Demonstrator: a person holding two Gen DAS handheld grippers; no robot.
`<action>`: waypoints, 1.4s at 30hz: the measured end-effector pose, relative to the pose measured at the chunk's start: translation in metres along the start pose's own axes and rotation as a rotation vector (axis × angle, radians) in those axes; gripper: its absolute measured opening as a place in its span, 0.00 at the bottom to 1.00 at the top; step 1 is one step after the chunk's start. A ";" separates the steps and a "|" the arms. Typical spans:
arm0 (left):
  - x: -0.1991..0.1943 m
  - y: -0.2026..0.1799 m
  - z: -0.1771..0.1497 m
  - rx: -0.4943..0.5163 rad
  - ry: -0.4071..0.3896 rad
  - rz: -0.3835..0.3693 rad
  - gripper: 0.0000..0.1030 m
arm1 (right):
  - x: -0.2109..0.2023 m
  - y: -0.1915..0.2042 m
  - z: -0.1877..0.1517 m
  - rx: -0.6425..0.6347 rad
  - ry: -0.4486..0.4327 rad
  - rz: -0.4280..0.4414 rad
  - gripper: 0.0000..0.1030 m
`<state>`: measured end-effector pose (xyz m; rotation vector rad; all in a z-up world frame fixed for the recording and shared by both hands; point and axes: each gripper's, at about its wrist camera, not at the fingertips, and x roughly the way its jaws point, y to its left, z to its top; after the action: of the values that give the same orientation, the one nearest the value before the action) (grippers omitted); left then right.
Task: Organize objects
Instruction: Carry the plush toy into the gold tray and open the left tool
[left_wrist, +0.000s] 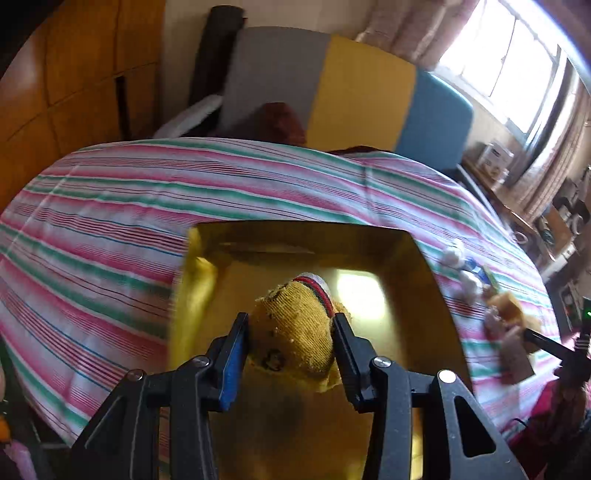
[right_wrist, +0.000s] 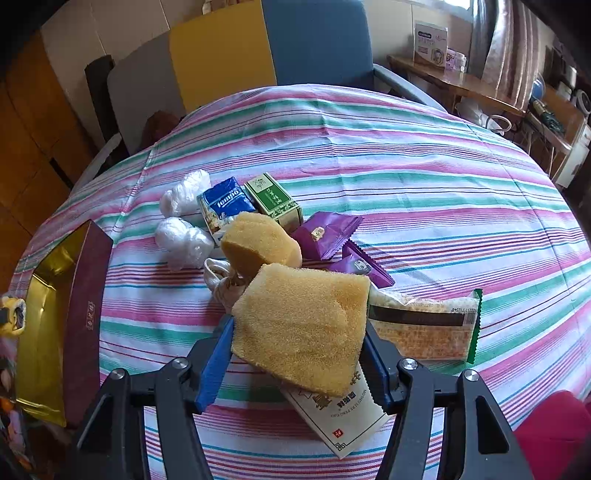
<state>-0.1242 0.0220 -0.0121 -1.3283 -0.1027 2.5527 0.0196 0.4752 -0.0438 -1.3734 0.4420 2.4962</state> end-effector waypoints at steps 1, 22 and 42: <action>0.003 0.009 0.003 -0.007 -0.001 0.015 0.43 | 0.000 -0.001 0.001 0.005 0.001 0.009 0.63; 0.101 0.027 0.046 0.059 0.071 0.177 0.51 | 0.005 0.010 0.000 -0.046 -0.012 -0.013 0.63; -0.009 0.041 -0.018 -0.043 -0.057 0.088 0.57 | 0.003 0.020 -0.002 -0.115 -0.049 -0.067 0.61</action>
<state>-0.1129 -0.0205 -0.0227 -1.3035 -0.1135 2.6769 0.0128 0.4564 -0.0449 -1.3408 0.2413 2.5291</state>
